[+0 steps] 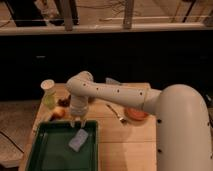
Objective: Place sponge in tray
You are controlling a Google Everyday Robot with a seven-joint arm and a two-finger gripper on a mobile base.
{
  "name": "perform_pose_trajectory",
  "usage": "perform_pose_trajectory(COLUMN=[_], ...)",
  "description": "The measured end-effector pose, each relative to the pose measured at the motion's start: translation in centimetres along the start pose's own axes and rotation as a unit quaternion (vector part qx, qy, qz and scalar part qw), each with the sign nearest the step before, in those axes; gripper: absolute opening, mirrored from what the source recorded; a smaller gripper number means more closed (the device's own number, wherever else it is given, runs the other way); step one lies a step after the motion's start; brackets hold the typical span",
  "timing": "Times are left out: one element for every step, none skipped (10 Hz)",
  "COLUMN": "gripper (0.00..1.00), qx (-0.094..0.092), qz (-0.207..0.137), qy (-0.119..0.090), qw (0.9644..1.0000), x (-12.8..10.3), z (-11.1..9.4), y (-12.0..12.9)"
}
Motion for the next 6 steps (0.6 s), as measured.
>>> perform_pose_trajectory(gripper=[0.23,0.23,0.23,0.23,0.23,0.23], qx=[0.001,0.0,0.0,0.0,0.0,0.0], qz=[0.0,-0.001,-0.001,0.0,0.0,-0.001], qy=[0.0,0.0,0.0,0.0,0.0,0.0], qw=[1.0,1.0,1.0,1.0,1.0,1.0], x=[0.05,0.04,0.04,0.06,0.06,0.04], z=[-0.03,0.03,0.03,0.0,0.01,0.02], y=[-0.15,-0.27,-0.29,-0.22,-0.22,-0.27])
